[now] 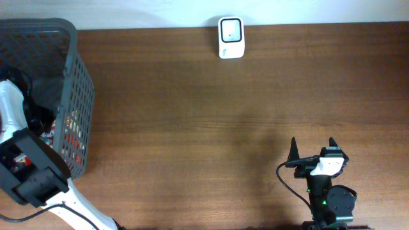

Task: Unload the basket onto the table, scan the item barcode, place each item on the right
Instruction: 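Reach the left gripper into the basket and grasp the green tissue pack, then place the green tissue pack on the table center with the left gripper, then grasp the red HACKS candy bag in the basket with the left gripper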

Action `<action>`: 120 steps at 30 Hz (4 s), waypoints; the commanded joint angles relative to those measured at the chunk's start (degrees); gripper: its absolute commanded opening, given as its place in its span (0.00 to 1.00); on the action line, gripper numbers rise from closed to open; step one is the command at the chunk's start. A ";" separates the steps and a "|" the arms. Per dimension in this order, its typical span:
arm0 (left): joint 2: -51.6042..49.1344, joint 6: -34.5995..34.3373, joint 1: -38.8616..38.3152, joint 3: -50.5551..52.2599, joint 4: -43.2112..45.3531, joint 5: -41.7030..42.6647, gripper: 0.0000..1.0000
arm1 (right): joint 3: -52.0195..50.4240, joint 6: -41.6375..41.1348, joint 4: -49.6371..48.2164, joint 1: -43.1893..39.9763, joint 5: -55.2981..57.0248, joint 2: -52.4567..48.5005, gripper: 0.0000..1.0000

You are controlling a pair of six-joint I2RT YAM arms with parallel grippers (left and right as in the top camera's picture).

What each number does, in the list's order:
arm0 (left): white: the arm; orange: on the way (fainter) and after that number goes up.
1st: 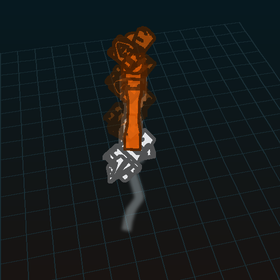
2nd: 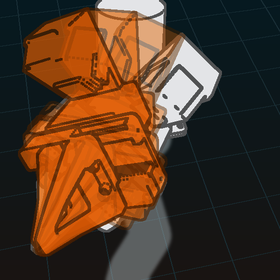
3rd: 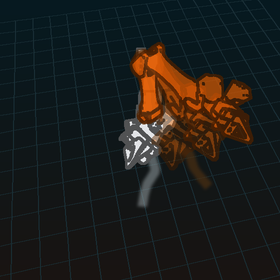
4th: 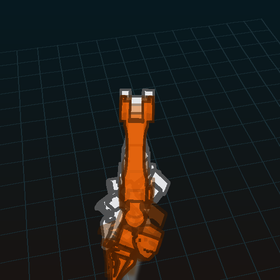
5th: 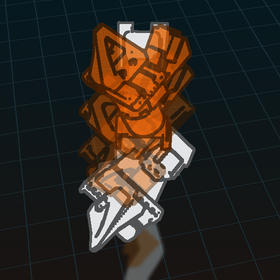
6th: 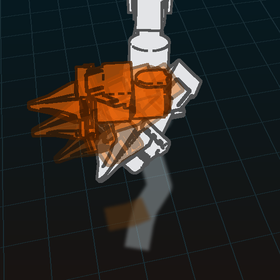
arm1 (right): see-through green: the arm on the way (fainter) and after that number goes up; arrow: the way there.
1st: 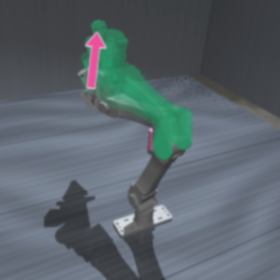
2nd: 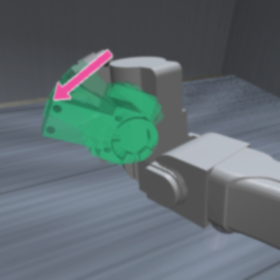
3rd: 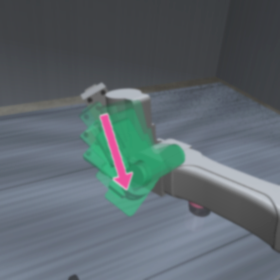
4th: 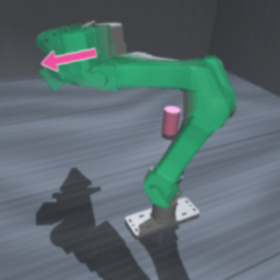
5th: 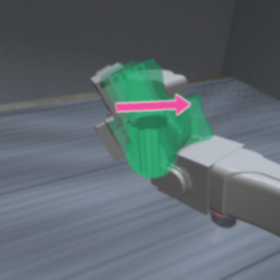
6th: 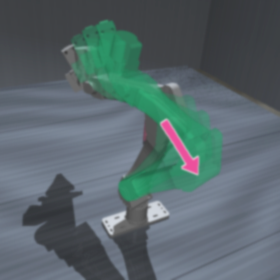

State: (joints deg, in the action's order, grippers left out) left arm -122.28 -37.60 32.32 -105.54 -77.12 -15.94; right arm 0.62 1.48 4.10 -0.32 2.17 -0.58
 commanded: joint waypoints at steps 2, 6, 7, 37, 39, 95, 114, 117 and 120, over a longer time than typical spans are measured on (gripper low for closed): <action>-0.94 -0.55 0.11 0.57 0.09 -2.08 0.45 | -0.31 -0.44 0.42 0.31 0.92 0.37 0.98; -0.92 -0.52 0.11 0.39 0.04 -0.50 0.00 | -0.31 -0.44 0.42 0.31 0.92 0.37 0.98; -0.92 -0.52 0.11 0.02 0.00 0.20 0.00 | -0.31 -0.44 0.42 0.31 0.92 0.37 0.98; -3.28 22.23 -56.48 -27.26 -8.09 25.55 0.00 | -0.31 -0.44 0.42 0.31 0.90 0.37 0.98; -5.14 21.84 -59.47 -18.29 0.20 25.49 0.00 | -0.31 -0.44 0.42 0.31 0.92 0.37 0.98; 13.49 0.70 -0.57 20.79 17.11 6.86 0.91 | -0.31 -0.44 0.42 0.31 0.92 0.37 0.98; 15.61 2.93 -0.70 8.07 6.62 8.94 0.00 | -0.31 -0.44 0.42 0.31 0.90 0.37 0.98; 19.43 6.40 -0.83 -6.56 0.94 16.52 0.00 | -0.31 -0.44 0.42 0.31 0.90 0.37 0.98; 24.94 13.18 -1.73 -13.81 1.73 24.35 0.00 | -0.31 -0.44 0.42 0.31 0.90 0.37 0.98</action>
State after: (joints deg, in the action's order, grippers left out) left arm -104.47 -31.38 31.55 -113.60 -75.68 -0.14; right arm 0.62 1.52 4.10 -0.32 2.35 -0.62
